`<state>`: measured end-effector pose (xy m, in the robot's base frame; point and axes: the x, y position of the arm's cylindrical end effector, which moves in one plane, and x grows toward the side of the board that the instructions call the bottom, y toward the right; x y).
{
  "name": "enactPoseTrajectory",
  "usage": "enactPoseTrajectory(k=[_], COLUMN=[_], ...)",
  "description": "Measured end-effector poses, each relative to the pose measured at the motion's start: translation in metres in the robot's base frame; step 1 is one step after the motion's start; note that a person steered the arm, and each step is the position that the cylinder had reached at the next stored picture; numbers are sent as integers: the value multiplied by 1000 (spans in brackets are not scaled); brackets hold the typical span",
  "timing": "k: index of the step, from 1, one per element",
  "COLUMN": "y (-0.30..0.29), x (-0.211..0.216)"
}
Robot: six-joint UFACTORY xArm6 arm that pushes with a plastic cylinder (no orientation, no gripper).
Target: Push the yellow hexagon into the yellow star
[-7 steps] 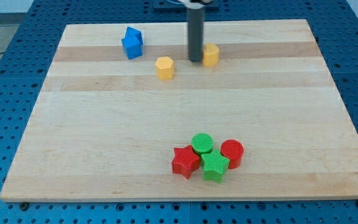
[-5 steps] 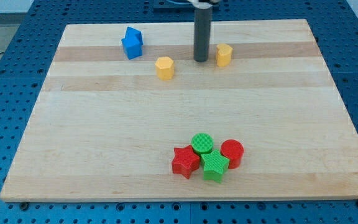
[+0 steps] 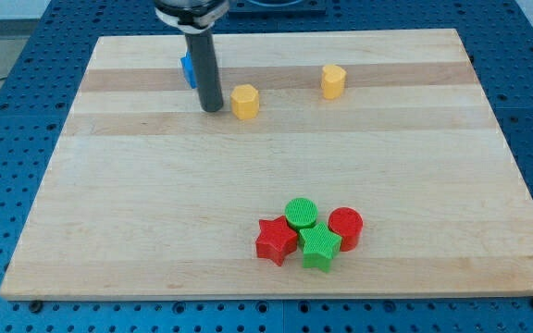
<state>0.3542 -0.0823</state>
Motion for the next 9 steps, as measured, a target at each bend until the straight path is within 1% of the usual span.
enactPoseTrajectory(k=[3, 4, 5, 6, 7, 9], y=[105, 109, 117, 143, 146, 146], x=[0, 10, 29, 27, 7, 2])
